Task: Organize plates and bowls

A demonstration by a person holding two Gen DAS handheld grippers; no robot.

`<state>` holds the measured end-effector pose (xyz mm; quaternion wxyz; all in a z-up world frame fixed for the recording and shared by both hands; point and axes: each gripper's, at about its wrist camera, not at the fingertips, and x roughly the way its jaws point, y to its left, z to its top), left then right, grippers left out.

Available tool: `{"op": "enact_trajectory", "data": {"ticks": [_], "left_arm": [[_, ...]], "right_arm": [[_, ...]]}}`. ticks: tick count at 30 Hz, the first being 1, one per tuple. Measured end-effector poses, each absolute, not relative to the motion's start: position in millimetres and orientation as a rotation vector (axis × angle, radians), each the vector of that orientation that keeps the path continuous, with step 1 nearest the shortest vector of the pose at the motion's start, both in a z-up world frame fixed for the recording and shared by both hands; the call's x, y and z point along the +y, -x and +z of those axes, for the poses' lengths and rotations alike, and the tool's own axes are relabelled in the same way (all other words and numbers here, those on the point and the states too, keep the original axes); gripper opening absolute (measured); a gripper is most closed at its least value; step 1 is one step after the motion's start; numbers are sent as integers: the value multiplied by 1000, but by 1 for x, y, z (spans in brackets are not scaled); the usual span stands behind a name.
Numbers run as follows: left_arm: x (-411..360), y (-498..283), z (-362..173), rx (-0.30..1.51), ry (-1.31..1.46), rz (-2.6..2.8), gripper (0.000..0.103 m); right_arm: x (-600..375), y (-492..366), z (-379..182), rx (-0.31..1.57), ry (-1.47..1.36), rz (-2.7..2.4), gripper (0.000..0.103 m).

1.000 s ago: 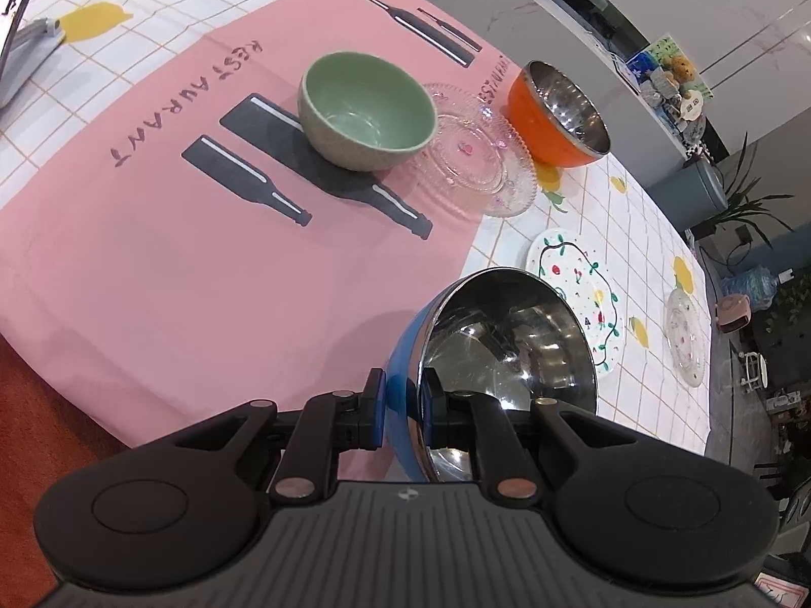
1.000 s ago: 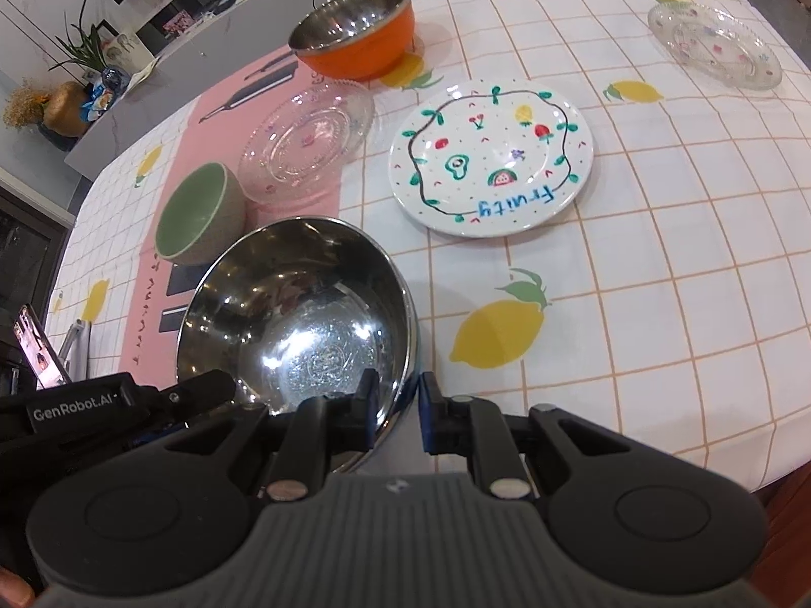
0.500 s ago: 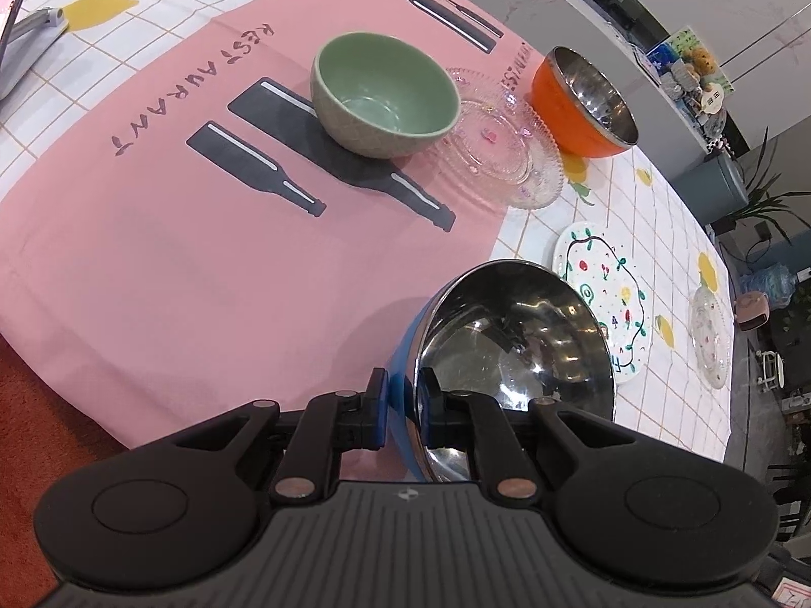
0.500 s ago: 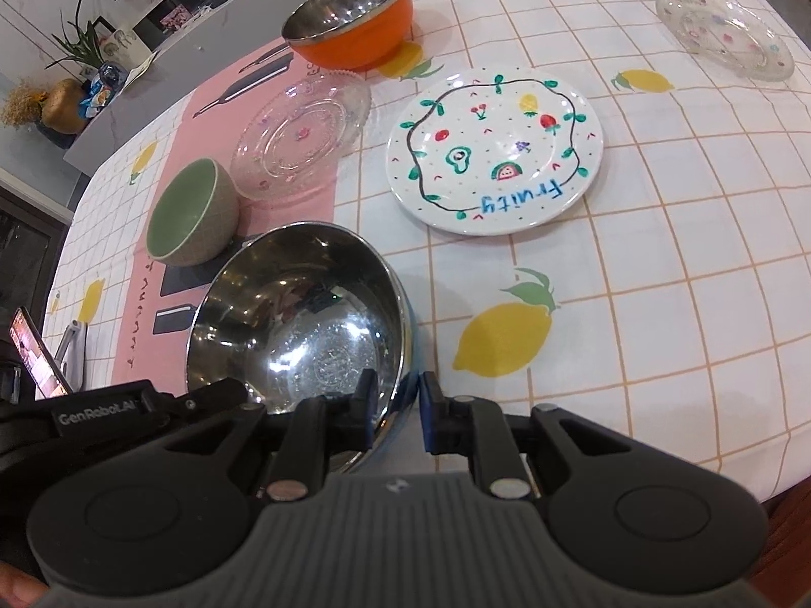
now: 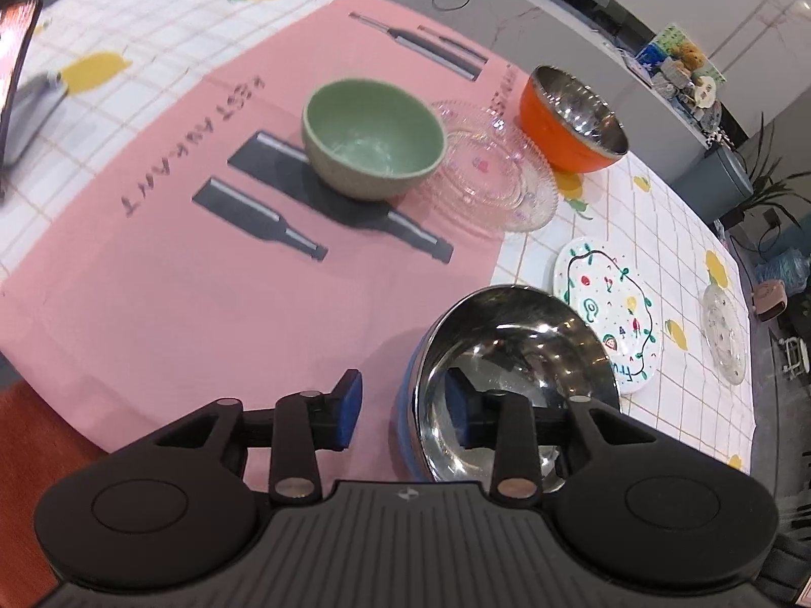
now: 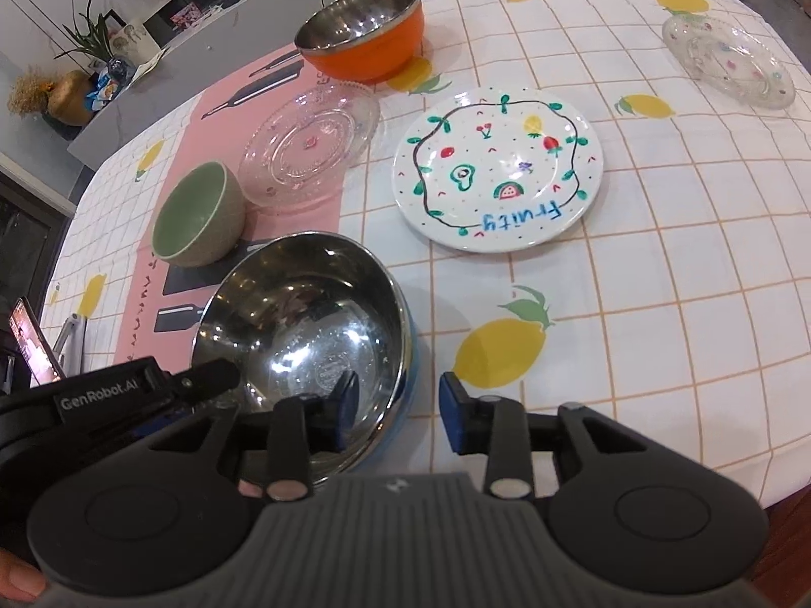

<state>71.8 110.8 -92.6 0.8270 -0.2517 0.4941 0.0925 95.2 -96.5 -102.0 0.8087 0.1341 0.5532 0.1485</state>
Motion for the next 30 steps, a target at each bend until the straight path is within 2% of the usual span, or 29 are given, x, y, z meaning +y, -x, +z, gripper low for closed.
{"op": "enact_trajectory", "data": {"ticks": [4,14,30], "left_arm": [[107,-70,-78,1002,451,201,47],[101,-74,-39,911,337,127,49],[89,-126,-9,919,291,-34,49]], "right_arm": [[-99,-93,-94,1155,-260,312,47],[-114,-85,-53,988,-172,274,66],[-141,-125,-42,968,-181,209,73]]}}
